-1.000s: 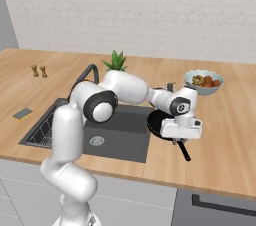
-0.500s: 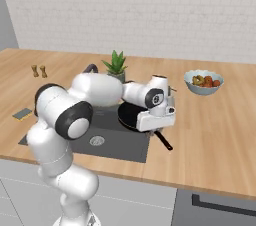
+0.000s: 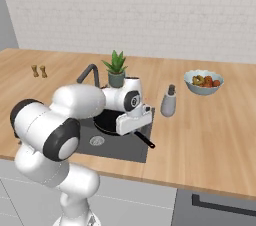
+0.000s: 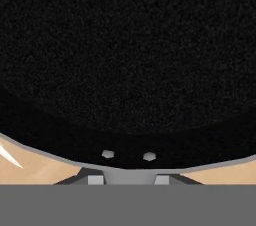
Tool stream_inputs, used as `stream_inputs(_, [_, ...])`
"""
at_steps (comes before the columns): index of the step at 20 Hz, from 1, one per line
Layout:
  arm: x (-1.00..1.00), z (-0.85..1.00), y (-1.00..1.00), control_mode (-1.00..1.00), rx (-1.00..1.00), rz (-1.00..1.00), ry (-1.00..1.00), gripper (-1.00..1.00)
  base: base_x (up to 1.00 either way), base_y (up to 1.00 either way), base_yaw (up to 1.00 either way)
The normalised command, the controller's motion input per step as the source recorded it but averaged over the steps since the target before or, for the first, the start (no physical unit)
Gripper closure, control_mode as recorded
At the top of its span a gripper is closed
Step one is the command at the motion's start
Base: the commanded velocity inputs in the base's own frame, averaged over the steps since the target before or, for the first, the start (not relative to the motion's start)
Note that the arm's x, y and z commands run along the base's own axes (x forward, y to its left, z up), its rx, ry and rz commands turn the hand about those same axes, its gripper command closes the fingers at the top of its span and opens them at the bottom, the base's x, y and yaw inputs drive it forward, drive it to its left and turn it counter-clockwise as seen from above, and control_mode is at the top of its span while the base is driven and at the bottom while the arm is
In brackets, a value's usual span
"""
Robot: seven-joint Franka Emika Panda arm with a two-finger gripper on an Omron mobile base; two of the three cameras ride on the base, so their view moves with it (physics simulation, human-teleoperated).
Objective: Pick the pan and sponge and place them into the sink. Then turn on the water.
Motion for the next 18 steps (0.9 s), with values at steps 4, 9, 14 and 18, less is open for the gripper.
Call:
stream_inputs(4, [0.0, 0.0, 0.28, -1.0, 0.0, 0.12, 0.08, 1.0, 0.0, 0.0, 0.0])
stream_inputs(9, [0.0, -0.02, 0.04, -1.0, 0.0, 0.08, 0.08, 1.0, 0.0, 0.0, 0.0])
stream_inputs(14, [0.0, 0.0, 0.03, -1.0, 0.0, 0.08, 0.09, 1.0, 0.0, 0.0, 0.0])
stream_inputs(18, [0.0, -0.12, 0.44, -1.0, 0.05, 0.01, 0.05, 1.0, 0.0, 0.0, 0.0])
